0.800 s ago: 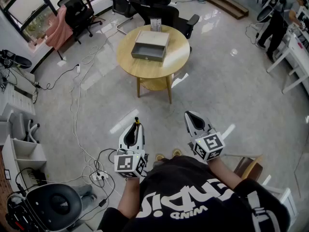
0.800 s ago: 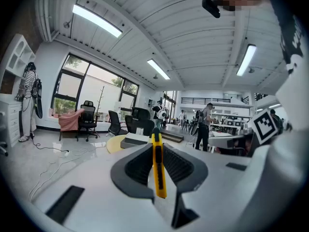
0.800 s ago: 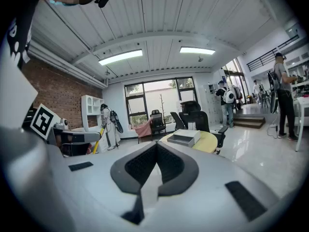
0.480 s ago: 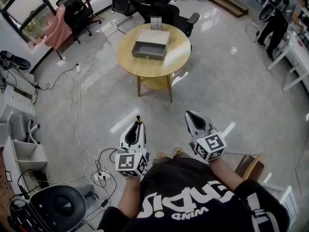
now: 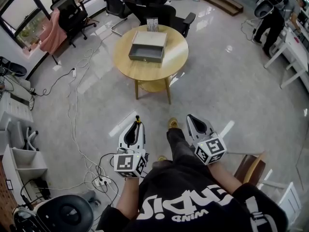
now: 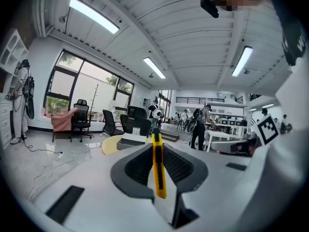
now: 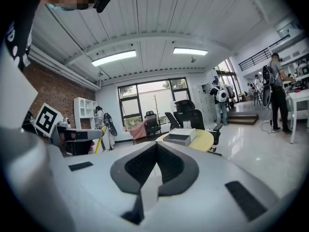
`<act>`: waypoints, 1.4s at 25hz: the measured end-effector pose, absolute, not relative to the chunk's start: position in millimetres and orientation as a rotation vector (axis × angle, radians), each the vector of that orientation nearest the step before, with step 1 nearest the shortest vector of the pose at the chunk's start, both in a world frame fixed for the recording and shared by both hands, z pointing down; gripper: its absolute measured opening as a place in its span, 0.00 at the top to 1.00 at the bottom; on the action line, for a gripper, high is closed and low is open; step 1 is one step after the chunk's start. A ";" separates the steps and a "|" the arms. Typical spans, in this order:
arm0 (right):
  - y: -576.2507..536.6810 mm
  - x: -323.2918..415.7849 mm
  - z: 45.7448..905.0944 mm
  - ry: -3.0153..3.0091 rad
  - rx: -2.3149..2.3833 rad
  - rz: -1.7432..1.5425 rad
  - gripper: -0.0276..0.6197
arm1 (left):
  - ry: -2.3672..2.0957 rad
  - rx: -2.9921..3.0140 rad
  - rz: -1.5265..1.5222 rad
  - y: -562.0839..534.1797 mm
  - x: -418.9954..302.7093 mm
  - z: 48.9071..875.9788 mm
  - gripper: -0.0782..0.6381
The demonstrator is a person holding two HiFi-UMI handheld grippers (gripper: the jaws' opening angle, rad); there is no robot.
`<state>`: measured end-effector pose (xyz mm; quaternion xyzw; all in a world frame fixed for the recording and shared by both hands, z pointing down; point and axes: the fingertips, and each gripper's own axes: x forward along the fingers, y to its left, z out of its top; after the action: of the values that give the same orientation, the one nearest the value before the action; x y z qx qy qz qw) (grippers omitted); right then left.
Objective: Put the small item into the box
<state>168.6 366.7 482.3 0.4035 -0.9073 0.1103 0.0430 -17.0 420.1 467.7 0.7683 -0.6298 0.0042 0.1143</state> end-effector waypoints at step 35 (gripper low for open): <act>33.1 100.0 470.7 -2.819 1.108 0.329 0.96 | -1.891 2.184 -0.010 87.5 -78.9 456.6 0.79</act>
<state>100.0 33.1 470.7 0.3631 -0.9243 0.1077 0.0476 -78.9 87.5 456.6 0.7500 -0.6493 -0.0035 0.1259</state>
